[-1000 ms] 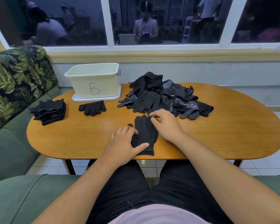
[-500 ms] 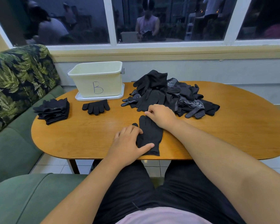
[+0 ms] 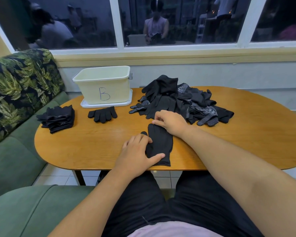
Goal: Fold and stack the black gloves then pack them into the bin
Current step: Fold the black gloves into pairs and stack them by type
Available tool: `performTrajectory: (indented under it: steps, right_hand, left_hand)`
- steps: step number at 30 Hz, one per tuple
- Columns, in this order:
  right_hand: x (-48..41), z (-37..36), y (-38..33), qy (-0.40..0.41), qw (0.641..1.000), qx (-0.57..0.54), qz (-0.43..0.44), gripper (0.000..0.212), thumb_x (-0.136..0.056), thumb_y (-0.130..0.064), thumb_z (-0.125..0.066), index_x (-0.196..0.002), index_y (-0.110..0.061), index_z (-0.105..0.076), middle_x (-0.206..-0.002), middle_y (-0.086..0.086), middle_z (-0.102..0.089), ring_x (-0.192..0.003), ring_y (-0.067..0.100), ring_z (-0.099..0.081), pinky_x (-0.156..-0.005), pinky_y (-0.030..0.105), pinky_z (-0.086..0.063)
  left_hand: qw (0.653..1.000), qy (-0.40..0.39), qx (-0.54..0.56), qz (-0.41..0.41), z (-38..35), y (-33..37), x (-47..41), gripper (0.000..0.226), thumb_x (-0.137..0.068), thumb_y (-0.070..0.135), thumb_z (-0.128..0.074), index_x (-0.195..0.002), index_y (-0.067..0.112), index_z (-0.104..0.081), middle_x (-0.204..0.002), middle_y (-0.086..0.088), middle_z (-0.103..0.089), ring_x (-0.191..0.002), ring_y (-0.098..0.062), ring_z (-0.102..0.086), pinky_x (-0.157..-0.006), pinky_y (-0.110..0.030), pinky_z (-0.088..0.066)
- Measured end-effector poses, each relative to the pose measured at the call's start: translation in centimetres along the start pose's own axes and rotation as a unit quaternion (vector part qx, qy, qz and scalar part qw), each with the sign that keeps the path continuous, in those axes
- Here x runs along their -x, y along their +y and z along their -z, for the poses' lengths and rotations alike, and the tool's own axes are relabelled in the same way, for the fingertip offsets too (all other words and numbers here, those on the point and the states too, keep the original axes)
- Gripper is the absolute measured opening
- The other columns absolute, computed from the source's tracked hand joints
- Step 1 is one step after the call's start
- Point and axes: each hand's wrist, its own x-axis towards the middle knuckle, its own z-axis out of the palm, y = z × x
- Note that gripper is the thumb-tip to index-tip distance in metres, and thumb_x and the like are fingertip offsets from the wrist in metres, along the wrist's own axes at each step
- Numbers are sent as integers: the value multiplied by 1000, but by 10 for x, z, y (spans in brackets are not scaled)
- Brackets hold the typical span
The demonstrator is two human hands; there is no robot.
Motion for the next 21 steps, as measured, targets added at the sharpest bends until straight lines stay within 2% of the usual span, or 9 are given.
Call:
performTrajectory:
  steps: [3,6,8,10,12,14,16,18,21]
  right_hand:
    - [4,4,-3,31,999,11,-5,31,-106,-59,-52,-108,-31,-64,-104,-11,-56,-99,15,-56,-77,44,-53]
    - [21,7,-6,104,994,-32,-24,16,-108,-42,-57,-111,-31,-67,-105,-13,-56,-105,15,-55,-82,42,-53]
    - [39,6,-13,104,992,-65,-27,12,-107,-31,-59,-114,-30,-69,-109,-13,-58,-108,15,-56,-89,39,-52]
    - [60,4,-21,78,994,-80,-14,18,-107,-25,-59,-120,-29,-71,-118,-11,-61,-116,13,-56,-100,35,-49]
    - [77,0,-32,37,997,-72,-1,29,-108,-27,-57,-136,-26,-67,-135,-7,-60,-130,14,-51,-111,31,-42]
    - [89,-4,-39,-18,999,-42,-10,49,-110,-38,-50,-156,-21,-50,-161,-1,-46,-150,18,-38,-124,33,-31]
    - [93,-8,-40,-69,997,-10,-31,64,-113,-48,-38,-169,-19,-27,-177,2,-21,-163,20,-15,-132,37,-15]
    - [94,-10,-36,-106,993,23,-43,71,-112,-58,-25,-172,-23,-11,-180,0,-1,-166,17,2,-134,41,-6]
    - [94,-9,-33,-128,989,47,-55,76,-109,-67,-18,-172,-27,-2,-180,-4,8,-165,13,10,-134,43,-3]
  left_hand:
    - [1000,-3,-9,2,0,1,1,70,-87,90,-42,-130,36,-53,-125,21,-47,-121,-5,-44,-111,-35,-38]
    - [1000,1,2,3,0,0,0,63,-93,84,-40,-130,35,-54,-126,20,-50,-121,-5,-44,-108,-34,-37]
    - [999,23,45,17,3,0,-5,44,-103,67,-41,-127,33,-56,-123,19,-53,-121,-6,-46,-106,-35,-41]
    - [996,53,73,30,6,0,-14,28,-109,45,-42,-126,31,-58,-121,17,-57,-120,-7,-49,-105,-39,-45]
    - [997,44,59,20,5,3,-24,30,-110,31,-42,-136,28,-57,-132,13,-59,-129,-8,-48,-113,-43,-42]
    - [999,-20,32,2,2,8,-31,43,-110,30,-39,-153,27,-46,-156,9,-49,-151,-10,-35,-125,-50,-30]
    - [995,-101,11,4,-1,11,-35,55,-112,35,-30,-167,29,-26,-174,9,-25,-162,-11,-13,-131,-55,-15]
    - [989,-146,-25,21,-4,9,-35,60,-112,42,-21,-171,31,-11,-178,10,-6,-164,-9,-1,-132,-57,-6]
    - [985,-159,-55,46,-4,8,-34,63,-112,47,-16,-171,30,-4,-179,9,5,-164,-11,6,-131,-58,-2]
